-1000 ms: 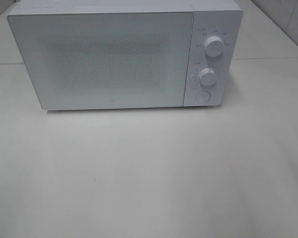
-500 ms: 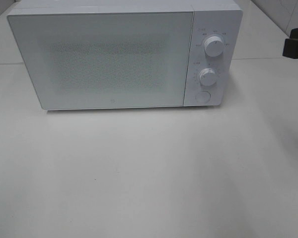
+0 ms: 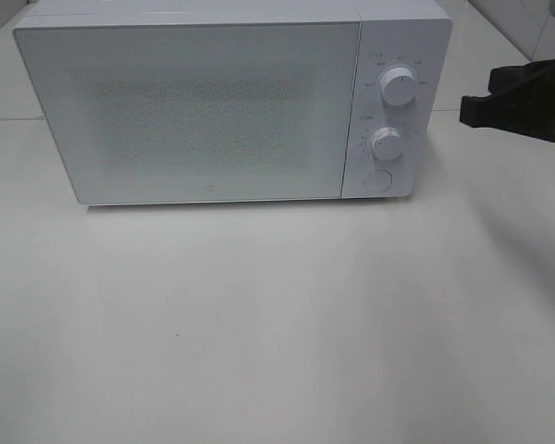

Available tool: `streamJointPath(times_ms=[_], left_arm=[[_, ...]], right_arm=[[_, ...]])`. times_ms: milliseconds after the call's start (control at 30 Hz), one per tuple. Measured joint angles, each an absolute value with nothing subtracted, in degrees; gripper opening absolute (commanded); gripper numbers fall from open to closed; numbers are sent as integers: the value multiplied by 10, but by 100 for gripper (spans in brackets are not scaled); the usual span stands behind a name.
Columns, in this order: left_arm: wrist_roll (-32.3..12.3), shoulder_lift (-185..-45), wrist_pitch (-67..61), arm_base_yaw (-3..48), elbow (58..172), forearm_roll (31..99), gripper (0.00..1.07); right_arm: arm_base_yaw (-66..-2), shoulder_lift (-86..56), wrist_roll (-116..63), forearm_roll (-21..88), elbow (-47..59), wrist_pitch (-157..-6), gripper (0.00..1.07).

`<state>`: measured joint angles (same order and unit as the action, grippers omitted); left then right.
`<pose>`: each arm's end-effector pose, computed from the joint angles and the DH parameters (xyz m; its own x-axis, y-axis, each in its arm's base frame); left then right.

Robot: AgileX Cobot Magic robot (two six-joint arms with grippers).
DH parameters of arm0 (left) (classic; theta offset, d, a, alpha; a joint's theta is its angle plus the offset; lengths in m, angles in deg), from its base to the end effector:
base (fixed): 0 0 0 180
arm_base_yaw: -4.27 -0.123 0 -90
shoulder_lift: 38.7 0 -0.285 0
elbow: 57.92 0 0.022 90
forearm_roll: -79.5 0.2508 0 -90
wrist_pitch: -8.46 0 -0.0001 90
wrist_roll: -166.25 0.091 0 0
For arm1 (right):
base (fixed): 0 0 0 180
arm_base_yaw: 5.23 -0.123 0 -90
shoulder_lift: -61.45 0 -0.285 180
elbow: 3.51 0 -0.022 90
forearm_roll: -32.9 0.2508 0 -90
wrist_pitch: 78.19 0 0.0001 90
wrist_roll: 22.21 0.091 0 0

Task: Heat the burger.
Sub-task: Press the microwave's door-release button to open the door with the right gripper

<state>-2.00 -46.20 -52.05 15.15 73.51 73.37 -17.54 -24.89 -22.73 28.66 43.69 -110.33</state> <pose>-0.0072 -0.0072 0.2780 -0.3913 0.2290 -0.8913 0.3329 0.9382 0.0949 0.2609 0.0606 0.2324 -0.1758 -0.1117 -0.9781 -0.2640 0.9625 -0.0625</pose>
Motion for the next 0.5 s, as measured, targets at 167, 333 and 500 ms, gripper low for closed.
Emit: streamJointPath(times_ms=[167,333,500], left_arm=[[-20,-462,-520,152,735,734,0],[-20,-462,-520,152,735,734,0],[-20,-462,-520,152,735,734,0]], right_arm=[[-178,-283,-177,229,437,-1133,0],[-216,-333,-149,196,436,-1161,0],[-275,-413,-150,204,436,-1202,0]])
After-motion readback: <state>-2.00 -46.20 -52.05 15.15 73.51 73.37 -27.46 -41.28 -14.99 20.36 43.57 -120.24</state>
